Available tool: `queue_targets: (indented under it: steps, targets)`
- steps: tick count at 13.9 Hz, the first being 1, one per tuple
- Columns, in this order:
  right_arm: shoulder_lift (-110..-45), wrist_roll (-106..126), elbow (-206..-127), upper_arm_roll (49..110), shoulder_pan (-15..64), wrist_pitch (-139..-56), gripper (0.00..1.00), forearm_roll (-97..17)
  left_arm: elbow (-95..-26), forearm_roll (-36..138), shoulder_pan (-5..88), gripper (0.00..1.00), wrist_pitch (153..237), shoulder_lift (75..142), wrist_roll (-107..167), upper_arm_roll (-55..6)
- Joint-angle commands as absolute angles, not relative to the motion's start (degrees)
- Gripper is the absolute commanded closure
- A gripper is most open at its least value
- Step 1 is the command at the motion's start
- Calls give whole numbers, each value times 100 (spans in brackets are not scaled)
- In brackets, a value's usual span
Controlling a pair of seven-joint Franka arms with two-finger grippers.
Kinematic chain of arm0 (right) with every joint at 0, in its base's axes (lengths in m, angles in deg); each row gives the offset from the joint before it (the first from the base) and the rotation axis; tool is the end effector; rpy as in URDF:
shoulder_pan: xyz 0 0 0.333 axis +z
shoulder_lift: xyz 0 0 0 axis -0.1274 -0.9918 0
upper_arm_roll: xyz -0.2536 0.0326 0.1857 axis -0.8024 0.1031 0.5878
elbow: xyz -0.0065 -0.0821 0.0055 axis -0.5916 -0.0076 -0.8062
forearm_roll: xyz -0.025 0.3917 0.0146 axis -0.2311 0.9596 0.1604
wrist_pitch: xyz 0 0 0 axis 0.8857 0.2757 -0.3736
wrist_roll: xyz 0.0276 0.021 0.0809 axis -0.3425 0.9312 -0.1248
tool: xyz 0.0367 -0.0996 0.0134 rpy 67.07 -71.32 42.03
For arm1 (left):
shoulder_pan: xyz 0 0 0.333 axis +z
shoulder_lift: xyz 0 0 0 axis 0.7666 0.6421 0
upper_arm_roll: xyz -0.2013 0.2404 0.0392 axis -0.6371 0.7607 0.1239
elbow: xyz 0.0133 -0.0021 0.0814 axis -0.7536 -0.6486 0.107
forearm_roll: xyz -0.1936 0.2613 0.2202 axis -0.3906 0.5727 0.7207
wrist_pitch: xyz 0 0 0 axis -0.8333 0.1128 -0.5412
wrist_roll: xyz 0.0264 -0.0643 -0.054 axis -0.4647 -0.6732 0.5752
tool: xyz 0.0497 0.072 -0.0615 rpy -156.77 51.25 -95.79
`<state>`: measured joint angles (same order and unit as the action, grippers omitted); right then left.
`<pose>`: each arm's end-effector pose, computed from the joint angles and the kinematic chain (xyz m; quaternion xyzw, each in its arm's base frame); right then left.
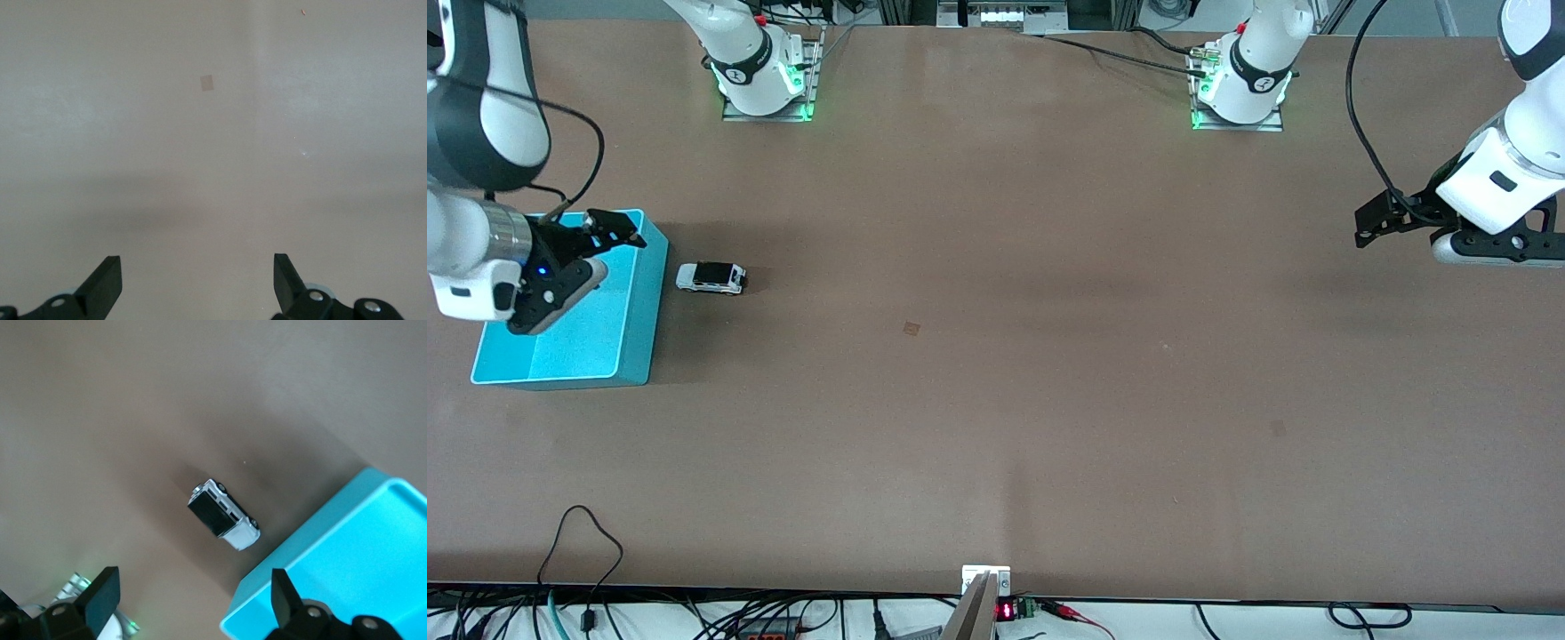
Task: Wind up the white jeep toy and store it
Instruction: 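Lower the right gripper onto the rolled jeep and grasp it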
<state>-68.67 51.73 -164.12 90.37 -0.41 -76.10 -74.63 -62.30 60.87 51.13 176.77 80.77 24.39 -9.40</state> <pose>0.5995 -0.0270 0.4294 -0.9169 -0.3687 0.1225 0.0913 0.5498 -0.0198 0.5621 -0.9999 0.0148 0.0048 0.0069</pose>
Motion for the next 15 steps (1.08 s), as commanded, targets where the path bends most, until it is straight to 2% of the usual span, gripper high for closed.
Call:
queue_targets:
  steps: [1,9,15]
  targets:
    - [-6798,5920,-17029,9087,-50,-8238,0,-7393,-6187,6021,5119,0,17655,8033,2430,-944]
    - [-6306,6740,-19604,9113,37,-11067,0,-7410,-6116,6021,5155,0,17611,8068,2430,-944]
    - [-6358,6810,-20608,9122,161,-12669,0,-7428,-6116,6021,5155,0,17585,8060,2448,-953]
